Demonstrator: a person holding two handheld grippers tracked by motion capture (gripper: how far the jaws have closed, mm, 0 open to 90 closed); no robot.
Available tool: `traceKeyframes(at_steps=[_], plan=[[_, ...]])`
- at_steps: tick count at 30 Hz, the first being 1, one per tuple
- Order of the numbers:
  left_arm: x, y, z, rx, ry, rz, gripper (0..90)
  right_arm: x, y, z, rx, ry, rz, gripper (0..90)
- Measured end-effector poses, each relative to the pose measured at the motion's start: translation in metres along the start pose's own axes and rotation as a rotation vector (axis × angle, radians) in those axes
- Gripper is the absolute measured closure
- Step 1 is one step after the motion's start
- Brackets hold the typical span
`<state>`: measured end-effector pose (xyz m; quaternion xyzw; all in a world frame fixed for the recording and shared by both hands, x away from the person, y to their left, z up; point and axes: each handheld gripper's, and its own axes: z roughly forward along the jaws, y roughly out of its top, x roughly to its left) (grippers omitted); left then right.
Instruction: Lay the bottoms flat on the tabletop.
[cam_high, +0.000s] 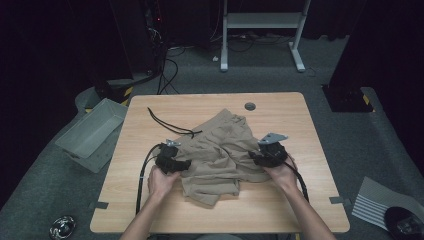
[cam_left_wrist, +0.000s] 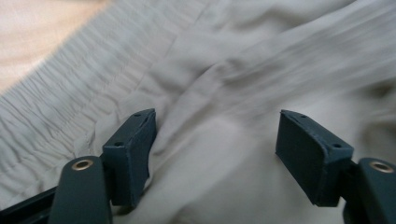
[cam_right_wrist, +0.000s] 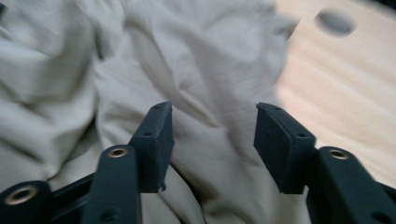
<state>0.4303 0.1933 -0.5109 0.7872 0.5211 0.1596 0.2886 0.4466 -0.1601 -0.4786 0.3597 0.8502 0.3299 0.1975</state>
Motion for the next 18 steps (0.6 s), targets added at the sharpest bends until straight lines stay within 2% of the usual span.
traceKeyframes(at_steps=[2,3,4,6,11,13,15,18], plan=[[0.002,0.006,0.003,0.015,0.007,-0.004,33.3,-0.002,-0.002,0.015,0.052,0.018,0.002,72.0],[0.003,0.011,0.006,0.024,0.029,0.01,34.8,-0.003,-0.004,0.018,0.061,0.015,0.0,80.2],[0.004,0.014,0.008,0.026,0.033,0.017,35.5,-0.006,-0.007,0.021,0.07,0.017,0.004,87.6],[0.011,0.022,0.014,0.032,0.037,0.01,35.2,-0.009,-0.012,0.018,0.066,0.01,0.004,89.5],[0.029,0.045,0.028,0.054,0.099,-0.004,35.0,-0.015,-0.03,-0.002,0.082,-0.022,0.008,89.6],[0.033,0.052,0.029,0.072,0.112,-0.016,35.2,-0.014,-0.041,-0.008,0.096,-0.003,0.017,87.2],[0.029,0.053,0.019,0.038,0.096,-0.01,33.5,-0.007,-0.046,-0.011,0.105,-0.009,-0.022,73.4],[0.014,0.048,-0.002,-0.034,0.056,0.042,31.5,-0.006,-0.039,-0.02,0.012,-0.03,0.001,58.3]])
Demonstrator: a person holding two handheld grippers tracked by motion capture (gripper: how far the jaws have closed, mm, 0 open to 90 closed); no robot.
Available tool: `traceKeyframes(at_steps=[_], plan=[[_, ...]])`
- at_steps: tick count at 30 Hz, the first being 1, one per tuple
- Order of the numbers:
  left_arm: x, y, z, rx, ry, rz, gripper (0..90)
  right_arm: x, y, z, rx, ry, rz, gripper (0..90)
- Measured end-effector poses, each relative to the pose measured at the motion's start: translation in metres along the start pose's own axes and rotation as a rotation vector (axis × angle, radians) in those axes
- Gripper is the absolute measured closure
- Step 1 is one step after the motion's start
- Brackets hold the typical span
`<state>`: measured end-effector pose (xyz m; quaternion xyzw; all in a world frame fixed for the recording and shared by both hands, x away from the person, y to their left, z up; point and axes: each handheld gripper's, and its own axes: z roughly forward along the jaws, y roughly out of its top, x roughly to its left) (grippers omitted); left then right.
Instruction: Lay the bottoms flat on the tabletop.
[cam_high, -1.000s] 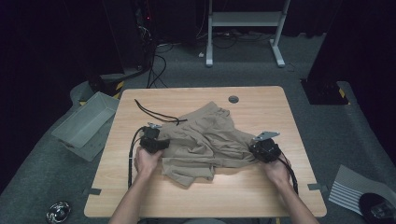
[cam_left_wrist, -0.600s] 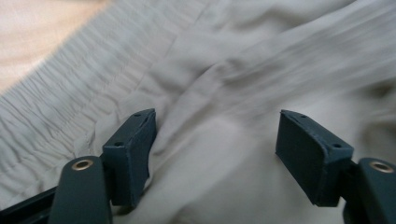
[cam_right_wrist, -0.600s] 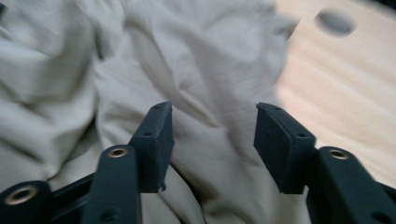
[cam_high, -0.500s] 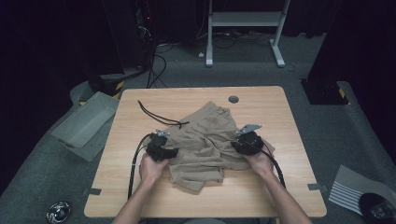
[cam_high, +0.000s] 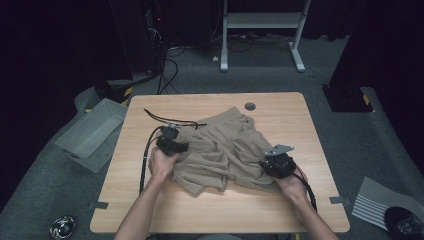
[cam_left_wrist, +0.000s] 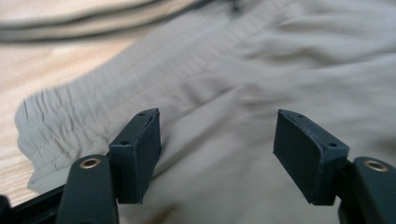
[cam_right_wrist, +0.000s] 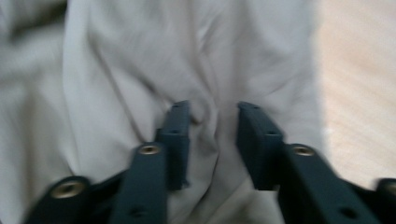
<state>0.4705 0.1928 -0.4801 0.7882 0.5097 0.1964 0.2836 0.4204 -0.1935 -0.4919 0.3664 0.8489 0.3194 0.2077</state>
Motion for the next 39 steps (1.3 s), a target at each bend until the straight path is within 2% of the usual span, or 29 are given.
traceKeyframes(at_steps=[3,5,6,7,9,11,13,14,15,17,20,22,24,25,27,29,32,34,37,39], plan=[[-0.017,-0.009,-0.025,-0.072,-0.106,0.024,31.6,-0.003,0.018,-0.002,-0.065,-0.027,0.029,49.6],[-0.028,-0.016,-0.033,-0.097,-0.15,0.034,31.5,-0.006,0.03,0.004,-0.07,-0.036,0.043,46.8],[-0.033,-0.02,-0.033,-0.091,-0.176,0.043,31.5,-0.007,0.034,0.009,-0.061,-0.037,0.043,46.6],[-0.038,-0.023,-0.031,-0.069,-0.18,0.065,31.4,-0.008,0.037,0.015,-0.039,-0.034,0.051,46.9],[-0.046,-0.028,-0.021,-0.027,-0.177,0.084,31.6,-0.008,0.038,0.029,0.019,-0.036,0.046,52.4],[-0.05,-0.032,-0.007,0.004,-0.162,0.082,32.7,-0.007,0.034,0.04,0.06,-0.04,0.006,63.8],[-0.052,-0.035,0.004,0.015,-0.112,0.098,34.8,-0.005,0.029,0.044,0.069,-0.036,-0.026,77.4],[-0.052,-0.036,0.01,0.011,-0.101,0.109,35.5,-0.006,0.026,0.044,0.067,-0.031,-0.024,84.4],[-0.05,-0.036,0.012,-0.013,-0.088,0.113,34.7,-0.008,0.023,0.041,0.06,-0.025,-0.02,87.6],[-0.045,-0.034,0.014,-0.013,-0.072,0.091,34.8,-0.013,0.015,0.031,0.053,-0.027,0.002,88.8],[-0.032,-0.03,0.016,0.0,-0.016,0.08,35.1,-0.019,0.002,0.011,0.044,-0.055,0.02,88.9],[-0.025,-0.03,0.016,-0.003,-0.004,0.056,35.2,-0.024,-0.012,-0.004,0.043,-0.073,0.056,88.7],[-0.019,-0.031,0.015,0.005,-0.004,0.03,35.4,-0.026,-0.028,-0.016,0.053,-0.069,0.091,87.5],[-0.018,-0.032,0.014,0.007,-0.003,0.029,35.8,-0.025,-0.035,-0.019,0.068,-0.067,0.098,84.8],[-0.021,-0.033,0.01,0.001,-0.003,0.042,37.3,-0.021,-0.047,-0.024,0.081,-0.065,0.096,73.2],[-0.024,-0.033,0.006,-0.008,-0.011,0.063,38.2,-0.018,-0.049,-0.028,0.049,-0.084,0.093,60.1],[-0.026,-0.033,0.006,0.012,-0.022,0.089,43.9,-0.018,-0.038,-0.033,-0.032,-0.087,0.105,51.9],[-0.025,-0.035,0.007,0.019,-0.048,0.092,53.1,-0.018,-0.027,-0.028,-0.038,-0.074,0.11,56.5],[-0.024,-0.039,0.002,0.02,-0.044,0.106,69.0,-0.019,-0.027,-0.014,0.011,-0.082,0.083,87.3],[-0.026,-0.043,-0.003,0.028,-0.008,0.16,78.7,-0.018,-0.035,-0.01,0.038,-0.084,0.074,89.9]])
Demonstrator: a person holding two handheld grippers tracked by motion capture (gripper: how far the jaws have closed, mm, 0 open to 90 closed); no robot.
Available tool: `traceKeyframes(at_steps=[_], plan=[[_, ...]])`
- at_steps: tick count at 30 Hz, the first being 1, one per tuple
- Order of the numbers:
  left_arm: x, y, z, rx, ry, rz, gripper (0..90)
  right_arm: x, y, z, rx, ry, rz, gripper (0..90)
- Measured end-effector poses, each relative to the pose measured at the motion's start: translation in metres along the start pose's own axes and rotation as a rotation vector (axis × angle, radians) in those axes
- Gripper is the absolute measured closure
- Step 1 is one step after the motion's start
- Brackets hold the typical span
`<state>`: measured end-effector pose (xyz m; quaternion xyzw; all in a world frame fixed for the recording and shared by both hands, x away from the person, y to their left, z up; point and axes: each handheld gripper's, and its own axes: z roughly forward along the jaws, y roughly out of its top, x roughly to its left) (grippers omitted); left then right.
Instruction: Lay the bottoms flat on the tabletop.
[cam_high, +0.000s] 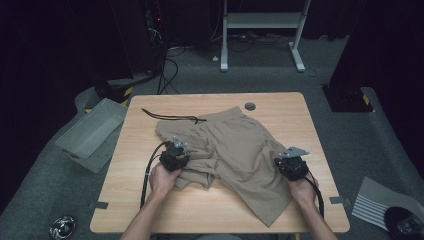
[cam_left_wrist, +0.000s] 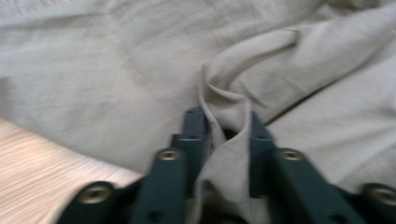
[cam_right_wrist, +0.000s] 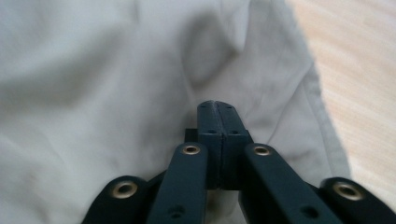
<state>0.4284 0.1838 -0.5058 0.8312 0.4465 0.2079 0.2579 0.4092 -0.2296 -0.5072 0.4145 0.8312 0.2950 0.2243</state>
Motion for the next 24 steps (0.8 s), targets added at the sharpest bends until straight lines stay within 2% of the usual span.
traceKeyframes(at_steps=[1,3,6,7,8,10,12,15,16,19,22,23,24], plan=[[0.001,-0.002,-0.001,0.003,0.007,0.005,81.7,0.0,-0.006,0.0,0.018,0.006,0.008,89.9],[0.004,-0.005,-0.004,0.006,0.002,-0.006,83.7,-0.001,-0.017,-0.007,0.014,0.009,0.021,89.9],[0.01,-0.006,-0.004,-0.009,-0.014,-0.04,82.8,0.0,-0.026,-0.019,0.04,0.01,0.0,89.6],[0.011,-0.006,-0.003,-0.023,-0.019,-0.042,79.0,0.0,-0.026,-0.024,0.024,0.02,-0.01,87.7],[0.011,-0.005,-0.002,-0.027,-0.029,-0.051,71.2,0.001,-0.023,-0.029,-0.006,0.021,-0.011,78.5],[0.01,-0.004,0.001,-0.028,-0.031,-0.068,55.6,0.005,-0.01,-0.035,-0.072,0.031,-0.007,67.1],[0.009,-0.004,0.004,-0.027,-0.022,-0.074,47.7,0.013,0.013,-0.034,-0.123,0.067,-0.024,58.6],[0.011,-0.004,0.005,-0.032,-0.036,-0.098,48.0,0.032,0.052,-0.011,-0.119,0.128,-0.052,52.9],[0.011,-0.004,0.005,-0.035,-0.035,-0.097,49.8,0.041,0.066,0.005,-0.1,0.137,-0.074,51.6],[0.01,-0.004,0.006,-0.047,-0.034,-0.089,61.5,0.06,0.093,0.047,-0.032,0.173,-0.094,48.6],[0.013,-0.003,0.007,-0.057,-0.046,-0.091,70.8,0.076,0.108,0.078,0.022,0.192,-0.105,48.4],[0.014,-0.003,0.008,-0.059,-0.049,-0.093,73.6,0.078,0.11,0.084,0.037,0.189,-0.113,51.1],[0.015,-0.001,0.009,-0.061,-0.045,-0.088,75.4,0.081,0.111,0.092,0.055,0.183,-0.133,59.0]])
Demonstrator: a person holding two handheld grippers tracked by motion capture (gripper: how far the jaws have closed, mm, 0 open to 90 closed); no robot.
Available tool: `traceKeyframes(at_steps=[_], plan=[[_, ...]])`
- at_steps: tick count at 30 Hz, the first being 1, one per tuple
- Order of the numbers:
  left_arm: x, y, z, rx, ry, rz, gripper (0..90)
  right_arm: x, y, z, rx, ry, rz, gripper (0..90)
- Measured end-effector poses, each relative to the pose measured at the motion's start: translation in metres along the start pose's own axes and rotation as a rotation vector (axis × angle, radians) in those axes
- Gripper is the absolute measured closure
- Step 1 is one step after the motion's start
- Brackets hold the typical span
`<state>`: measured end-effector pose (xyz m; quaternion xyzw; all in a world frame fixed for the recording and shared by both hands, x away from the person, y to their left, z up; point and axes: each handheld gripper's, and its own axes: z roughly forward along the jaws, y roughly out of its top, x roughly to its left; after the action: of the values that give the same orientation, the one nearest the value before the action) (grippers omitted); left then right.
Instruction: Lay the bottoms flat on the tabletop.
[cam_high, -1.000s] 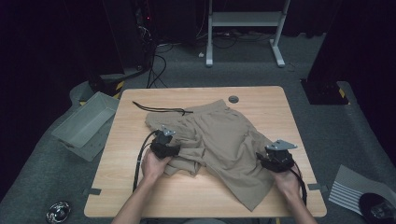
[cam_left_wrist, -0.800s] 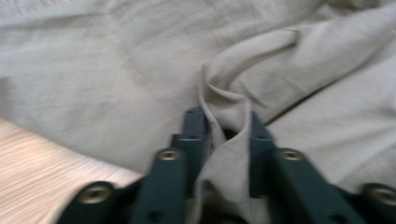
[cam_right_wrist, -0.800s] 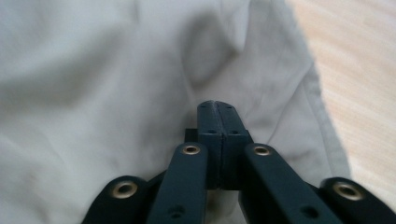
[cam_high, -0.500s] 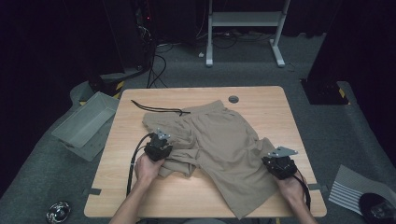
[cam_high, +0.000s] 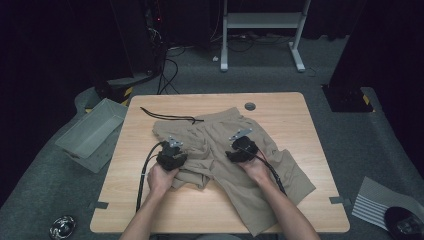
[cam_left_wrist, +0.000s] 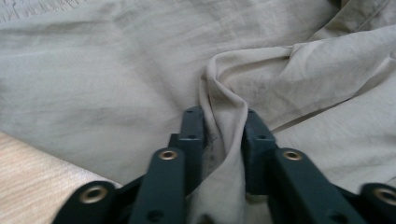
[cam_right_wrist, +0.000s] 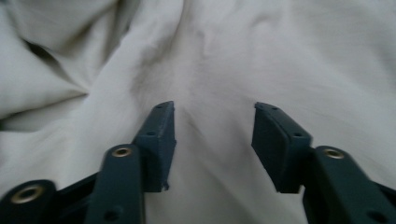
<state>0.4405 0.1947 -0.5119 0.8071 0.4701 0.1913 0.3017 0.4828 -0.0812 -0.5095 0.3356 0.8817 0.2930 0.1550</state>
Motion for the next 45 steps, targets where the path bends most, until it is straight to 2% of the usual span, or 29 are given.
traceKeyframes(at_steps=[2,4,7,11,14,17,20,21,22,24,25,26,28,29,30,31,33,34,36,38,40,41,42,44,45], plan=[[0.001,0.005,0.004,0.006,0.01,0.01,78.0,-0.004,0.0,0.002,-0.018,0.019,0.012,75.6],[0.003,0.013,0.01,0.016,0.008,0.021,80.1,-0.01,-0.004,-0.001,-0.008,-0.021,-0.007,87.3],[0.001,0.024,0.02,0.002,-0.03,0.006,82.0,-0.022,-0.016,-0.009,-0.018,-0.035,0.02,88.4],[-0.013,0.035,0.03,-0.017,-0.052,0.008,85.5,-0.03,-0.042,-0.025,-0.04,-0.112,0.066,88.7],[-0.02,0.037,0.023,-0.049,-0.051,0.039,86.3,-0.033,-0.059,-0.039,-0.024,-0.174,0.093,88.6],[-0.019,0.033,0.002,-0.075,-0.026,0.057,86.7,-0.04,-0.066,-0.045,-0.008,-0.202,0.119,88.6],[-0.011,0.018,-0.018,-0.027,0.037,0.079,86.8,-0.045,-0.066,-0.045,-0.006,-0.224,0.147,88.5],[-0.008,0.011,-0.022,0.003,0.05,0.072,86.8,-0.045,-0.065,-0.044,-0.004,-0.231,0.142,88.4],[-0.005,0.002,-0.026,0.057,0.074,0.07,86.7,-0.043,-0.064,-0.043,-0.002,-0.242,0.13,88.2],[0.001,-0.009,-0.029,0.125,0.077,0.048,86.3,-0.041,-0.061,-0.041,0.002,-0.243,0.11,86.2],[0.003,-0.014,-0.032,0.131,0.079,0.036,85.4,-0.04,-0.06,-0.041,0.0,-0.236,0.105,82.1],[0.004,-0.017,-0.037,0.094,0.071,0.016,79.8,-0.038,-0.059,-0.041,-0.01,-0.223,0.109,76.3],[0.003,-0.017,-0.042,0.014,0.029,-0.001,52.7,-0.033,-0.056,-0.045,-0.062,-0.188,0.085,68.2],[0.0,-0.013,-0.041,-0.018,0.009,0.004,44.8,-0.03,-0.053,-0.046,-0.091,-0.169,0.065,64.7],[-0.002,-0.009,-0.04,-0.022,-0.004,0.009,40.0,-0.025,-0.049,-0.047,-0.119,-0.142,0.043,61.6],[-0.006,-0.001,-0.034,-0.016,-0.022,0.016,37.2,-0.023,-0.045,-0.047,-0.119,-0.125,0.036,58.6],[-0.011,0.01,-0.023,0.016,-0.002,0.054,35.4,-0.017,-0.036,-0.044,-0.129,-0.073,0.031,56.3],[-0.014,0.016,-0.015,0.037,0.009,0.066,36.3,-0.015,-0.034,-0.042,-0.128,-0.061,0.033,55.9],[-0.014,0.021,-0.002,0.08,-0.001,0.064,41.3,-0.011,-0.027,-0.033,-0.108,-0.042,0.041,56.1],[-0.011,0.023,0.007,0.134,-0.018,0.061,55.0,-0.01,-0.024,-0.024,-0.082,-0.04,0.045,59.0],[-0.006,0.022,0.006,0.14,-0.038,0.046,72.9,-0.012,-0.025,-0.016,-0.043,-0.033,0.06,64.8],[-0.006,0.02,0.003,0.153,-0.021,0.063,81.4,-0.015,-0.027,-0.015,-0.054,-0.005,0.079,69.3],[-0.006,0.017,-0.001,0.168,-0.005,0.078,86.2,-0.017,-0.027,-0.015,-0.051,0.005,0.082,76.2],[-0.005,0.009,-0.01,0.191,0.024,0.104,88.2,-0.015,-0.028,-0.017,-0.035,-0.031,0.027,86.1],[-0.002,0.0,-0.018,0.199,0.032,0.097,88.5,-0.015,-0.028,-0.018,-0.031,-0.041,0.017,87.3]])
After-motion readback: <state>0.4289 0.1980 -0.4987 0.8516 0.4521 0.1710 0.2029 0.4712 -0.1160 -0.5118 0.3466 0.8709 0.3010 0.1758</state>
